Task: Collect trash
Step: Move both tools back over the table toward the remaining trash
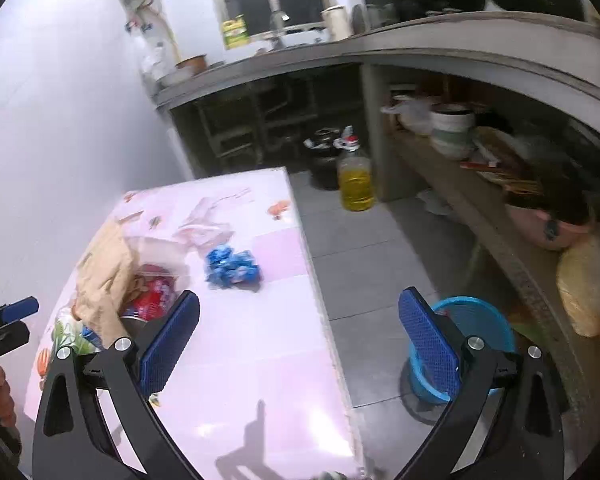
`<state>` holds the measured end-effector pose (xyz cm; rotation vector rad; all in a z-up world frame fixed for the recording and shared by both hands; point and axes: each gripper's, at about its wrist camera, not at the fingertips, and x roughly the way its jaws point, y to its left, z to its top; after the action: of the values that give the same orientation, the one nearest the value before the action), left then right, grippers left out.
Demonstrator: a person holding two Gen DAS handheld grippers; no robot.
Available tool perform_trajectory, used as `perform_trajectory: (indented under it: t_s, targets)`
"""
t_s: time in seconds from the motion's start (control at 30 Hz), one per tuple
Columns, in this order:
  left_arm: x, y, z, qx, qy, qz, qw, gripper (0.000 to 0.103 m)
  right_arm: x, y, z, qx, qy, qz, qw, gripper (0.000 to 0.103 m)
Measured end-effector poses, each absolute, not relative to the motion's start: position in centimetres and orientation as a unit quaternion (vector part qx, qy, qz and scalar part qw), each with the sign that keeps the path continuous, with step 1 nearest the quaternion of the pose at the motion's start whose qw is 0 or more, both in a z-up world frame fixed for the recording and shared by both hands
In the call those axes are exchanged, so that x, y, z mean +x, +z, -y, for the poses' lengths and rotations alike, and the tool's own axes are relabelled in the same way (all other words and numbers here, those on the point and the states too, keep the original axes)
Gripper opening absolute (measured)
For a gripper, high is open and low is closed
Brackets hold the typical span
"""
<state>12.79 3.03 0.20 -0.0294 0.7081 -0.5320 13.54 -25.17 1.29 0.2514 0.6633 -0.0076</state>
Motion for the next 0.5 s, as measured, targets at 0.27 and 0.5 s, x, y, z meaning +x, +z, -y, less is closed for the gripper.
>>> perform_trajectory:
  t_s: [0.27,0.5]
  targets:
    - [15.5,0.1,-4.9,0.006,-0.229,-0.339,0.912,0.095,22.0,-1.2,22.8,0.091,0.105,-0.362,0.922,0.097]
    - [17.8,-0.9,-6.0,-0.009,-0.217,-0.36,0.907,0.095,30.0,-4.8,21.3,0.044,0.157,-0.415,0.895,0.096]
